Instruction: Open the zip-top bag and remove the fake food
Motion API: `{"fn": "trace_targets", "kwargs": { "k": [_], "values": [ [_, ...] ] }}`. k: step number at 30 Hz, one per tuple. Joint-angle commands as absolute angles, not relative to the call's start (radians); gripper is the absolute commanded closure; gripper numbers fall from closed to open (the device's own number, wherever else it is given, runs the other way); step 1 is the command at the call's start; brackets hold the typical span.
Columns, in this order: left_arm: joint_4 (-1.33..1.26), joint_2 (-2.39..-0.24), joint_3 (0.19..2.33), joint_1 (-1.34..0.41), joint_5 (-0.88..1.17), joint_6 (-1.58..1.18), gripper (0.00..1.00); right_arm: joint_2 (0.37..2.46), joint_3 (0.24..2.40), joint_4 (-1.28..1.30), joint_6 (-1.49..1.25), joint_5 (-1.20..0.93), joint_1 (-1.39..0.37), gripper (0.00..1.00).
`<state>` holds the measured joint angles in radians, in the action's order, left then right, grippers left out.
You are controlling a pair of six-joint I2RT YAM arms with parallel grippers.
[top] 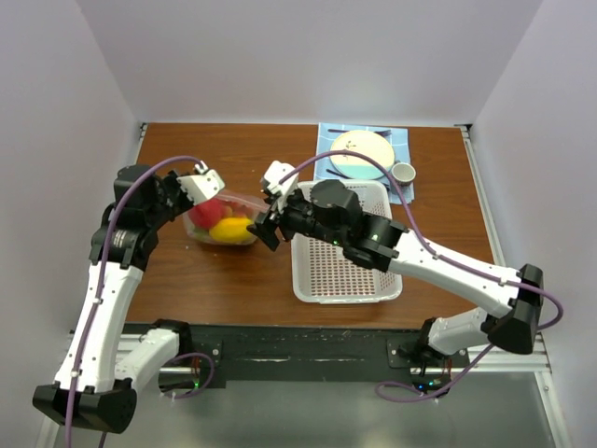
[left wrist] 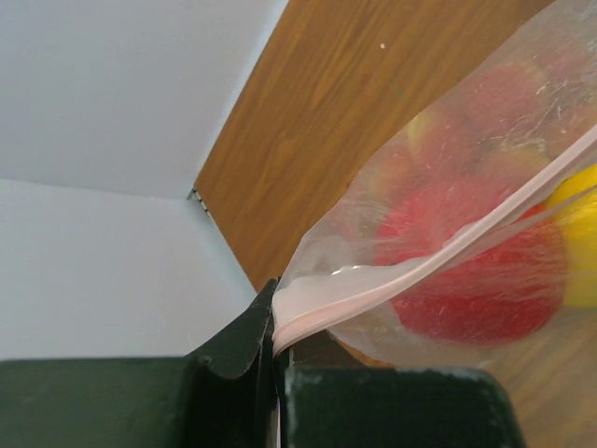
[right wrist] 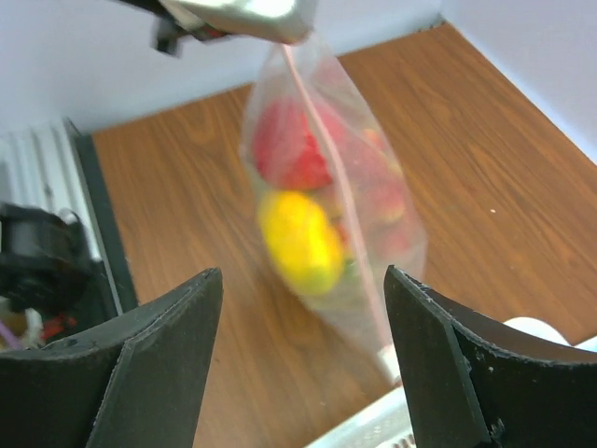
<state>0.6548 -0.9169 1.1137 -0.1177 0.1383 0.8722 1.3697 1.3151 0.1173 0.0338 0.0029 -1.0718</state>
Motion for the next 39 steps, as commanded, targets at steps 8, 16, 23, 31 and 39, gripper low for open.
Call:
{"fn": "trace_targets", "kwargs": {
  "k": [8,16,23,31,39],
  "values": [
    [0.778,-0.845,1.169,-0.109,0.193,0.853,1.0,1.492,1.5,0.216,0.183,-0.095,-1.074,0.49],
    [0.767,-0.847,1.172,-0.109,0.195,0.848,1.0,1.508,1.482,0.298,0.181,-0.147,-1.074,0.66],
    [0.753,-0.842,1.161,-0.109,0.18,0.851,1.0,1.468,1.442,0.308,0.209,-0.103,-1.071,0.61],
    [0.765,-0.844,1.209,-0.109,0.25,0.799,0.37,1.473,1.457,0.311,0.193,-0.094,-1.06,1.0],
    [0.96,-0.896,1.443,-0.109,0.634,0.749,0.04,1.522,1.562,0.344,0.189,-0.1,-1.058,1.0]
  ]
}}
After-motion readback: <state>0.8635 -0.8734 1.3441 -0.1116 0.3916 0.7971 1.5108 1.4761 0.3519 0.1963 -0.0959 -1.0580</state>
